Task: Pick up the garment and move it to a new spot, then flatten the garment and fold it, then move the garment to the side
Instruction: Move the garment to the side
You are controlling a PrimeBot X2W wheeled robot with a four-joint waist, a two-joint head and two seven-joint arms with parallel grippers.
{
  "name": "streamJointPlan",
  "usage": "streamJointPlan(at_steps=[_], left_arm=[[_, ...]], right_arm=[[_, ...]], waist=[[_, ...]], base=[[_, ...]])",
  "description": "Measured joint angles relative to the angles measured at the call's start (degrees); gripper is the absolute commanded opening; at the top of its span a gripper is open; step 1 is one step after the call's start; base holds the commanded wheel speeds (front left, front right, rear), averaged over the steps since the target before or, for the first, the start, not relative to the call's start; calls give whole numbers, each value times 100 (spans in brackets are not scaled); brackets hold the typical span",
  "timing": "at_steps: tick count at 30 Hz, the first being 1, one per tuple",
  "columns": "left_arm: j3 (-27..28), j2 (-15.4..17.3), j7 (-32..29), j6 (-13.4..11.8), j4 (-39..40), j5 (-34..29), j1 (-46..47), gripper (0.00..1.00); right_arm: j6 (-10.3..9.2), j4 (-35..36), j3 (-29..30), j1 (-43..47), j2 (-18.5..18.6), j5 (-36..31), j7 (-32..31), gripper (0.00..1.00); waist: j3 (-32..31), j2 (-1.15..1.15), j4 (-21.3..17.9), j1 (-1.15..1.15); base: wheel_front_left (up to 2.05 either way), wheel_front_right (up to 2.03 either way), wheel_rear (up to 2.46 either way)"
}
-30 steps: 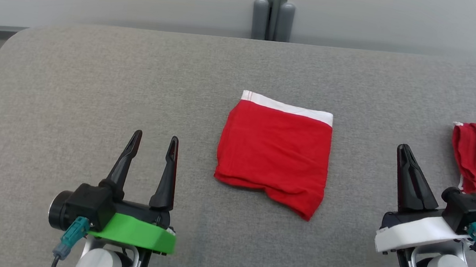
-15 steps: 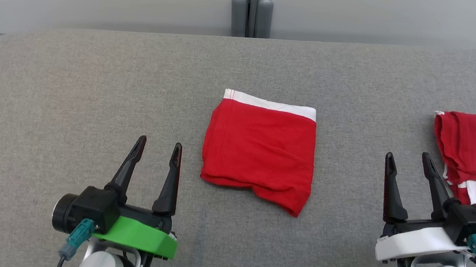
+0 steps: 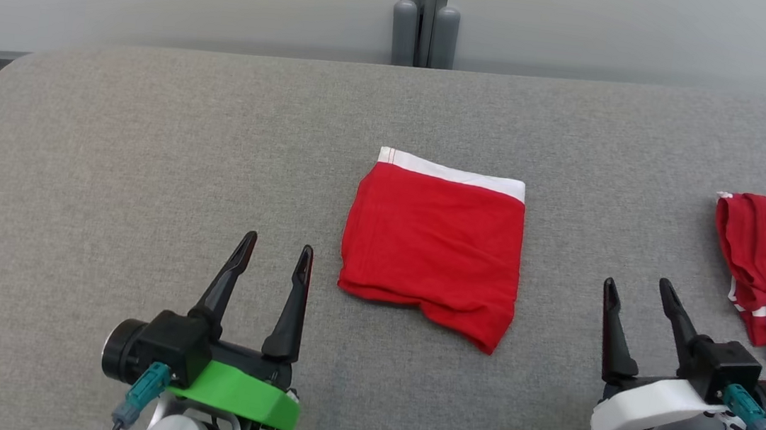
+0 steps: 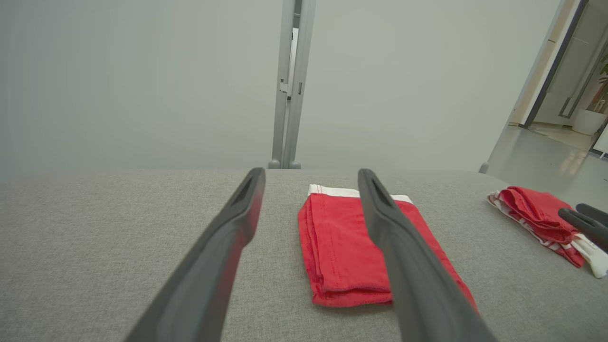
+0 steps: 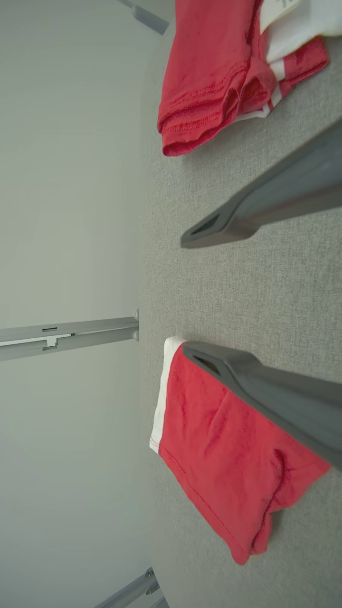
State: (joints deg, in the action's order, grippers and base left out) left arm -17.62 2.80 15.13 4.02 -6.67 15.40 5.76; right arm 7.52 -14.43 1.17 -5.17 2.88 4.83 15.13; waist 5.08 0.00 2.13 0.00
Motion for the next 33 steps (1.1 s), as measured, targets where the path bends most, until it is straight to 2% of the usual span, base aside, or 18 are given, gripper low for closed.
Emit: streamJointPlan(at_steps=[6, 10, 16, 23, 29, 30, 31, 32, 33], left_arm=[[-96, 0, 0, -5, -8, 1, 88, 100], [-169, 0, 0, -27, -8, 13, 206, 100], [-285, 0, -1, -83, -5, 121, 313, 100], [-319, 1, 0, -127, -14, 161, 314, 100], [-328, 1, 0, -152, -18, 170, 314, 100], [-331, 1, 0, -155, -20, 170, 314, 100], [-334, 1, 0, -162, -19, 170, 314, 100], [-335, 1, -1, -170, -20, 170, 314, 100], [-330, 1, 0, -174, -20, 169, 314, 100]], right_arm=[[1, -573, -412, -421, -4, 176, -152, 100], [1, -1054, -565, -818, 14, 516, -402, 100], [0, -1859, -539, -1264, 23, 1036, -648, 100], [1, -2537, -476, -1649, 62, 1131, -543, 100], [1, -2972, -415, -1939, 60, 1116, -405, 100], [1, -3037, -431, -1990, 58, 1117, -383, 74], [1, -3082, -456, -2015, 55, 1120, -368, 6], [0, -3125, -519, -2047, 52, 1121, -350, 0], [0, -3158, -582, -2078, 54, 1122, -330, 0]], waist=[[230, 0, 179, 0], [389, 0, 370, 0], [576, 0, 728, 0], [712, 0, 1096, 0], [780, 0, 1229, 0], [780, 0, 1224, 0], [777, 0, 1214, 0], [772, 0, 1198, 0], [765, 0, 1177, 0]], base=[[0, 0, 0], [0, 0, 0], [0, 0, 0], [0, 0, 0], [0, 0, 0], [0, 0, 0], [0, 0, 0], [0, 0, 0], [0, 0, 0]])
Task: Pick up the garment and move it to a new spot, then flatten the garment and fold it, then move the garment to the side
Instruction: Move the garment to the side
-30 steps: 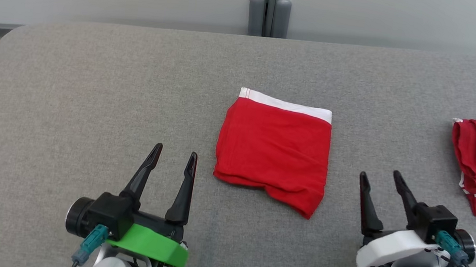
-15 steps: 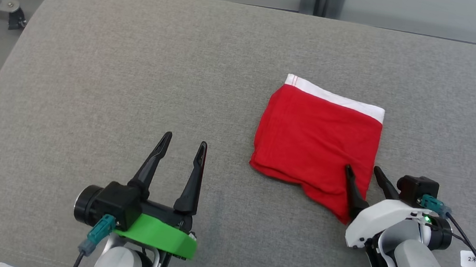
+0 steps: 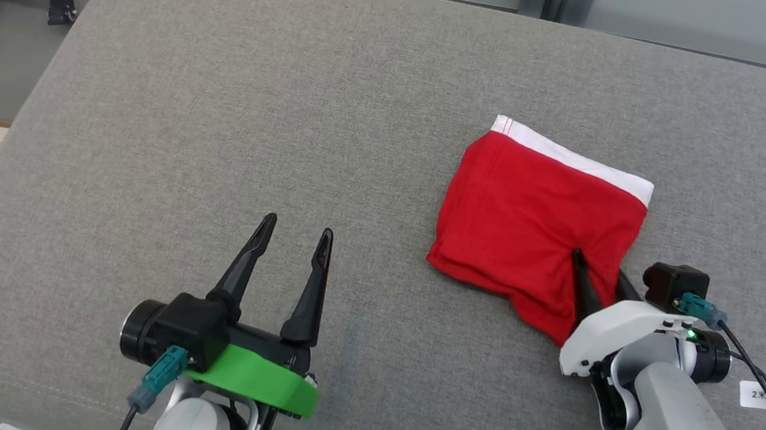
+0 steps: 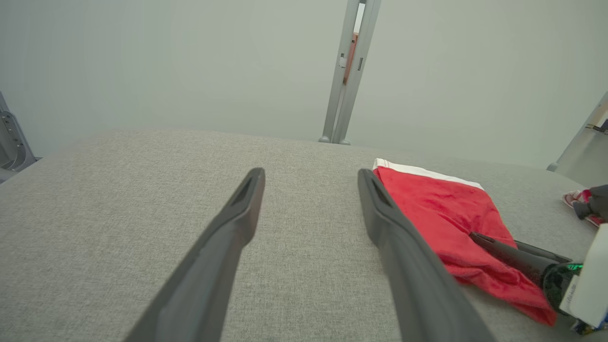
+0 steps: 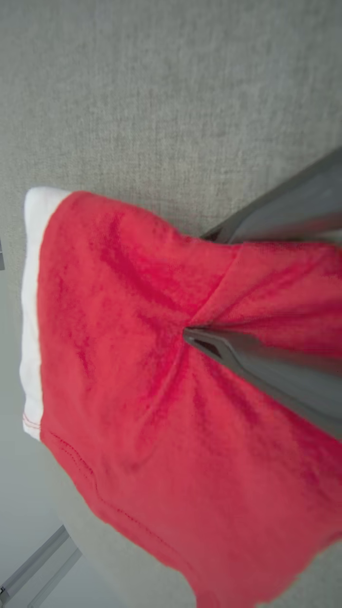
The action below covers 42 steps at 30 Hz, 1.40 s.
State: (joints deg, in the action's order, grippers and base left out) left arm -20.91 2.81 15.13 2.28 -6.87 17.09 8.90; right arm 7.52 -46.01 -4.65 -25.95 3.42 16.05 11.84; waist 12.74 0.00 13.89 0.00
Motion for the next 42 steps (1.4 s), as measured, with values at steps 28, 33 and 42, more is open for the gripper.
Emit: streamJointPlan(at_steps=[28, 33, 42], left_arm=[[32, -5, 0, 260, 209, -498, 592, 100], [-24, -5, 0, 310, 229, -593, 828, 100], [-51, -7, 0, 398, 255, -762, 1131, 100]], right_arm=[[3, 1555, -3914, -1294, 4009, -476, -372, 0], [3, 1705, -4198, -1703, 4877, -149, -431, 0], [2, 1415, -3988, -2172, 5569, 7, -606, 0]], waist=[[229, 0, -1833, 0], [563, 0, -2074, 0], [1208, 0, -2308, 0]], base=[[0, 0, 0], [0, 0, 0], [0, 0, 0]])
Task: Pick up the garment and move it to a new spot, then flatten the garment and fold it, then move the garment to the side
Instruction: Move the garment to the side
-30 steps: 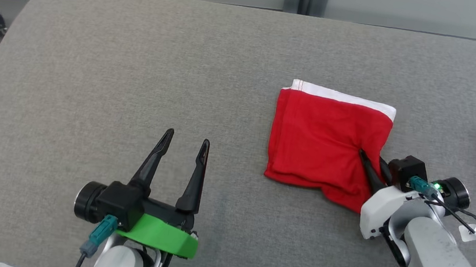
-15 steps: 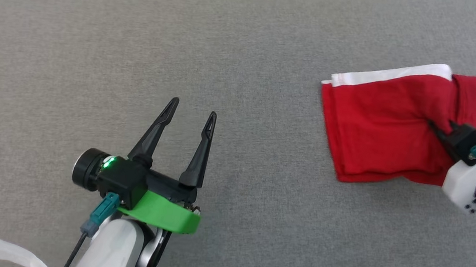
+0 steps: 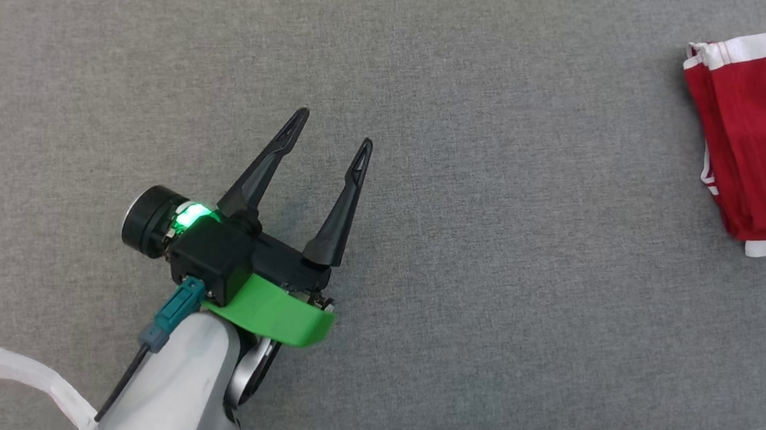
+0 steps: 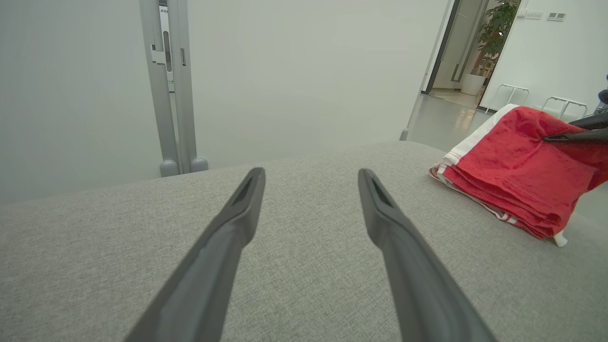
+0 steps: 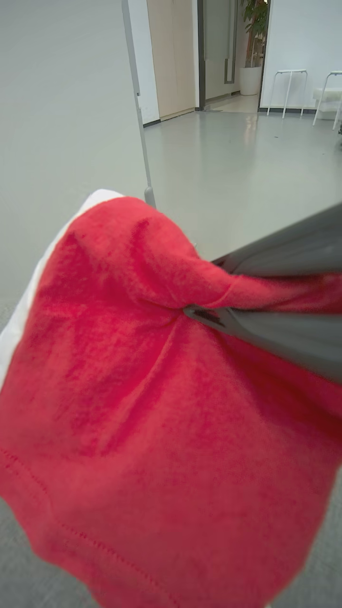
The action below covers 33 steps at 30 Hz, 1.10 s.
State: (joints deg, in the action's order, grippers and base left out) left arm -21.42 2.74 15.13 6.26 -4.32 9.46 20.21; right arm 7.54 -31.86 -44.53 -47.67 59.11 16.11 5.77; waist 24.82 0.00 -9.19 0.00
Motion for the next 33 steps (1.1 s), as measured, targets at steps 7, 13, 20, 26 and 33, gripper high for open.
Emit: streamJointPlan(at_steps=[7, 13, 20, 26, 33], left_arm=[[-4, 1, 0, 54, -2, -22, 108, 100], [25, 1, 0, 74, 12, -48, 166, 100], [108, 2, 0, 81, -44, -69, 163, 100], [163, 2, 0, 80, -46, 32, 77, 100], [249, 2, 0, 4, -3, 136, -189, 100]], right_arm=[[1, -363, 181, -117, 2, -15, -124, 0], [1, -806, 541, -160, -168, -64, -126, 0], [1, -1154, 850, -196, -535, -411, -24, 100], [0, -1096, 1073, -201, -873, -544, 114, 100], [0, -959, 1613, -322, -1176, -1129, 163, 100]], waist=[[382, 0, -4, 0], [556, 0, 128, 0], [509, 0, 199, 0], [204, 0, 178, 0], [-311, 0, 148, 0]], base=[[0, 0, 0], [0, 0, 0], [0, 0, 0], [0, 0, 0], [0, 0, 0]])
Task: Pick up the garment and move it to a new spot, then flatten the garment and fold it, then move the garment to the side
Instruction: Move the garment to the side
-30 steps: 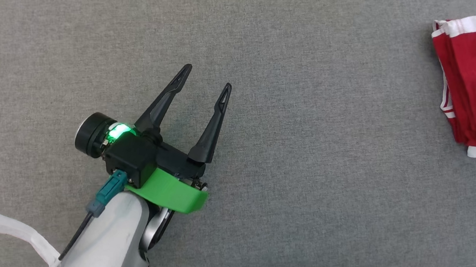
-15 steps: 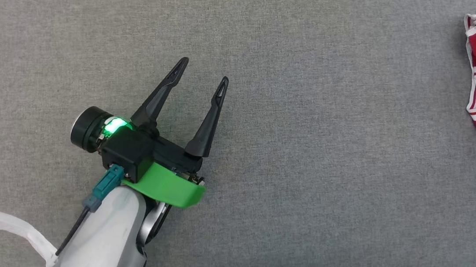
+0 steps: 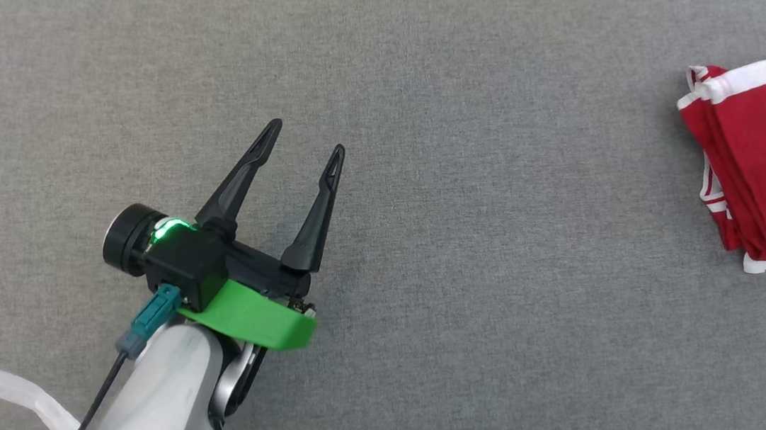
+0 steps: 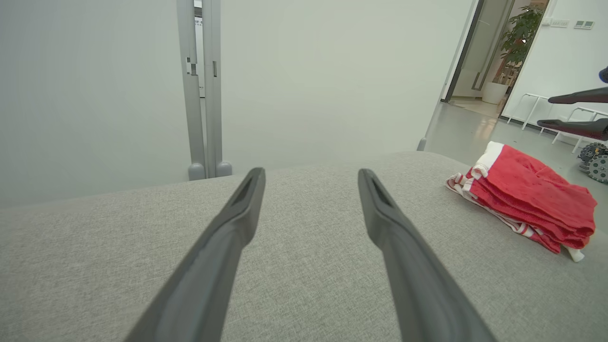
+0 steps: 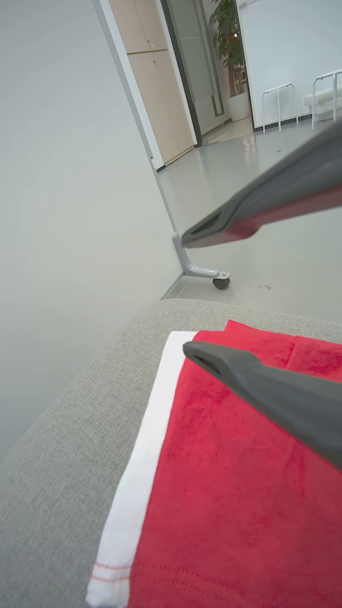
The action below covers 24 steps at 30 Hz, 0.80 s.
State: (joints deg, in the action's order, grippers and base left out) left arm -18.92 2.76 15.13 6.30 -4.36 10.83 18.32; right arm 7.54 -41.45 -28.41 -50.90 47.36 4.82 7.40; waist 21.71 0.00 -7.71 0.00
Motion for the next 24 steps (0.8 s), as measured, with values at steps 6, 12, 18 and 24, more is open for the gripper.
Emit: streamJointPlan(at_steps=[6, 12, 18, 24], left_arm=[[57, -1, 0, -80, 36, 73, -230, 100], [201, 0, -1, -161, 76, 174, -515, 100], [430, 3, 0, -232, 123, 225, -790, 100], [504, 3, 0, -359, 151, 277, -1016, 100]], right_arm=[[0, 114, 443, 278, -423, -55, 79, 100], [0, 702, 977, 728, -1169, 279, 501, 100], [0, 1753, 1735, 1588, -2341, 871, 734, 100], [0, 2876, 2337, 2690, -3216, 543, 760, 100]], waist=[[-440, 0, -1, 0], [-863, 0, -1, 0], [-1272, 0, 1, 0], [-1596, 0, 44, 0]], base=[[0, 0, 0], [0, 0, 0], [0, 0, 0], [0, 0, 0]])
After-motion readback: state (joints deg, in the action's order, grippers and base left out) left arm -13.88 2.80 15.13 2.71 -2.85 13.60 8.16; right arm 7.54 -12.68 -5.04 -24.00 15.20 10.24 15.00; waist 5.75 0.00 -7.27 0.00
